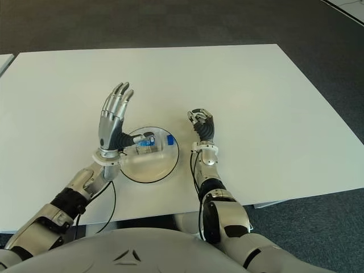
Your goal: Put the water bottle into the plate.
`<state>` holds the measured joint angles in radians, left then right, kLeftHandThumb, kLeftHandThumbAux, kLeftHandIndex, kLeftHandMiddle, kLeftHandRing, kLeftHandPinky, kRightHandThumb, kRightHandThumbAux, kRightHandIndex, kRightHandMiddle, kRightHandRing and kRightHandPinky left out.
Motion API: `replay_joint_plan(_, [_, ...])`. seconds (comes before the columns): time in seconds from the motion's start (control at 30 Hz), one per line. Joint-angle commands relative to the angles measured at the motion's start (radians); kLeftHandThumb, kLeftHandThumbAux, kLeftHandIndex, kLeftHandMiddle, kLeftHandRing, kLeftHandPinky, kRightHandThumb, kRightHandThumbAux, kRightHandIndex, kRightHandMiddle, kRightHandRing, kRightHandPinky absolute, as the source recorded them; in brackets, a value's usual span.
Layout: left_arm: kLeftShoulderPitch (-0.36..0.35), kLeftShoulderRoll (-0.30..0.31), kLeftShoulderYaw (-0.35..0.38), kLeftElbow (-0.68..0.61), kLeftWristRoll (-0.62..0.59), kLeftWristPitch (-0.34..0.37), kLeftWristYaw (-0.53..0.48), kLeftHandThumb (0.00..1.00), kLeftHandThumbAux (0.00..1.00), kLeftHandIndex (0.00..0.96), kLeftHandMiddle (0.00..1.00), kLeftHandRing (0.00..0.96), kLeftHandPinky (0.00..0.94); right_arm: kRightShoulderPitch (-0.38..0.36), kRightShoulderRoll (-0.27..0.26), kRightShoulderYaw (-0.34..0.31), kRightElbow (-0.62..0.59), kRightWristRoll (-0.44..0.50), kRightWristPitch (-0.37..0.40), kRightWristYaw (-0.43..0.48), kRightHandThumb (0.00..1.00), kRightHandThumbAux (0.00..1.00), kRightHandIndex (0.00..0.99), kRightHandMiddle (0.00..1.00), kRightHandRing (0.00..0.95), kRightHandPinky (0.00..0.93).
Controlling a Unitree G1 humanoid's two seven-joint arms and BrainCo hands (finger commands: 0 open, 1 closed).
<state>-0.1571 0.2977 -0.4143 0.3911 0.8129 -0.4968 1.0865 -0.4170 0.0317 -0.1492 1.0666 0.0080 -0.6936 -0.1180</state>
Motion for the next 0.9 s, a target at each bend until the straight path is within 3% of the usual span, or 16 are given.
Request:
replay_joint_plan(0.03, [0.028,-0.003,0.098,0.117,-0.212,-0.101,-0.115,0.065,0.441,0.0,0.0,0.0,0.0,0.016,0.001,-0.003,0.01,0.005,0.03,-0.008,0.708,0.726,0.439,0.798,0.796,0.805])
replay_joint_plan(0.17, [0.033,-0.02,0.171,0.146,-0.388,-0.099,-0.279,0.03,0.514,0.0,0.0,0.0,0.0,0.017,0.0,-0.002,0.009,0.002,0.03,-0.012,0.708,0.726,0.439,0.797,0.794,0.803])
replay_joint_plan(0.33, [-0.018,-0.009,0.264,0.222,-0.534,-0.055,-0.443,0.005,0.565,0.0,0.0,0.0,0.0,0.019,-0.001,0.0,0.008,0.003,0.032,-0.008,0.708,0.726,0.439,0.797,0.794,0.807])
replay_joint_plan(0.57, [-0.003,-0.029,0.336,0.252,-0.603,-0.063,-0.544,0.0,0.597,0.0,0.0,0.0,0.0,0.021,-0.002,0.003,0.004,0.0,0.041,-0.01,0.708,0.726,0.439,0.796,0.791,0.799])
replay_joint_plan(0.7, [0.024,-0.031,0.382,0.326,-0.649,-0.136,-0.595,0.0,0.6,0.0,0.0,0.0,0.0,0.023,-0.003,0.006,0.002,-0.001,0.039,-0.01,0.708,0.726,0.439,0.796,0.793,0.804])
replay_joint_plan(0.9, [0.002,-0.04,0.421,0.375,-0.659,-0.175,-0.628,0.0,0.593,0.02,0.016,0.0,0.009,0.025,-0.004,0.009,0.002,-0.001,0.036,-0.006,0.708,0.726,0.439,0.796,0.793,0.802])
